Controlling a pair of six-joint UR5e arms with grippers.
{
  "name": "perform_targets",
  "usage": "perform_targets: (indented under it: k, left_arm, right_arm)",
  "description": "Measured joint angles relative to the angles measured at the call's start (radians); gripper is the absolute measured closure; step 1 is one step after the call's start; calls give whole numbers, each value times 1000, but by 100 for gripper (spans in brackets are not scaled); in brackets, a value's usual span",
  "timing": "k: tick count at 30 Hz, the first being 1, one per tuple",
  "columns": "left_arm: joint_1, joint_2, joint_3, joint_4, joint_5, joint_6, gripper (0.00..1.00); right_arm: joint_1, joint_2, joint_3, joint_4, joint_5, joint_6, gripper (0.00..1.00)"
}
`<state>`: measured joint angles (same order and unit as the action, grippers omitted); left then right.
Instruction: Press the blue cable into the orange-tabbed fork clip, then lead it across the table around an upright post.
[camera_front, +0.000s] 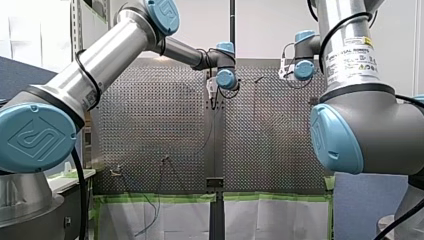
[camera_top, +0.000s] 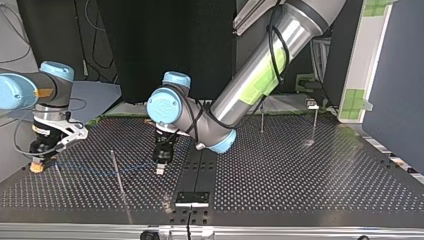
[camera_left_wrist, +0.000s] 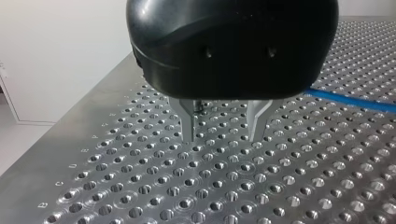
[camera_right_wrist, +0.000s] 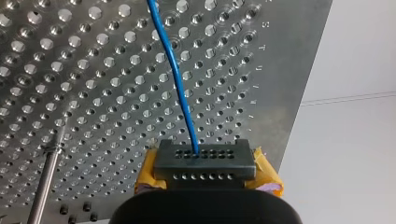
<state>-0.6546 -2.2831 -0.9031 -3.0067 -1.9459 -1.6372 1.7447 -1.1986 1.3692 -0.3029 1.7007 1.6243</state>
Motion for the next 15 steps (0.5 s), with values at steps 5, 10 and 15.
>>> perform_targets:
  k: [5,10,15]
  left_arm:
    - [-3,0,0,-4,2,-2,0]
    - [-5,0,0,-26,0,-2,0]
    - [-10,0,0,-53,-1,-2,0]
  right_arm:
    - [0,0,0,0,0,0,100]
    - [0,0,0,0,0,0,100]
    - [0,0,0,0,0,0,100]
